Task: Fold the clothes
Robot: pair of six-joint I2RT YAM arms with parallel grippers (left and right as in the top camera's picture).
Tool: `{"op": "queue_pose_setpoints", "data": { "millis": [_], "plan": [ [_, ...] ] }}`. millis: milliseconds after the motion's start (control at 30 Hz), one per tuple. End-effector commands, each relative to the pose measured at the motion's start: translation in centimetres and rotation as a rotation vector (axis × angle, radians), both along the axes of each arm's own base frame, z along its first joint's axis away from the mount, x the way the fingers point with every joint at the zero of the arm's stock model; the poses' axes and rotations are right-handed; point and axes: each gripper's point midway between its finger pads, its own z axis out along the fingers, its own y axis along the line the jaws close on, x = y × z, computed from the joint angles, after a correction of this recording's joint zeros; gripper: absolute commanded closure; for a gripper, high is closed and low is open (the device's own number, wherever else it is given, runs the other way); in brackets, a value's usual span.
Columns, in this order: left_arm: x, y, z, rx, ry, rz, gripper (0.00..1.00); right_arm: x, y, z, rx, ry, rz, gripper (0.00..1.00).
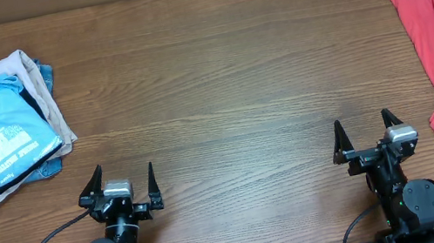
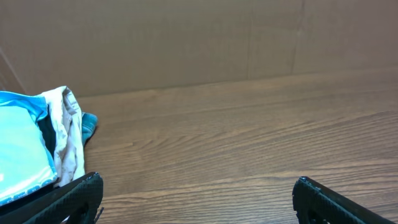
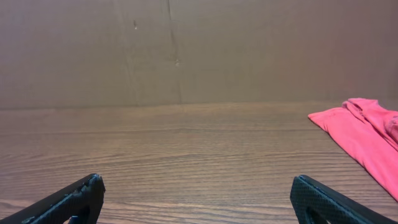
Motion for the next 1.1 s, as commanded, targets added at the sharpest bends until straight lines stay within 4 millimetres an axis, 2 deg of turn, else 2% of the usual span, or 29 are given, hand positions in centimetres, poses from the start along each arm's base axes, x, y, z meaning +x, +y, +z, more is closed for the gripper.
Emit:
{"op": "queue_pose_setpoints", "data": {
  "millis": [0,867,1067],
  "plan": [
    [0.0,0.0,0.0,-0.015,-0.006,0.007,0.0,0.0,0.0,-0.2,0.013,-0.003,0.0,0.0],
    [0.0,0.2,0.0,-0.018,-0.006,0.018,0.0,0.0,-0.2,-0.1,0.034,-0.002,-0.01,0.0],
    [0.0,0.2,0.0,-0.018,-0.006,0.019,0.0,-0.1,-0.8,1.0,0.035,-0.019,-0.045,0.0]
  ]
}}
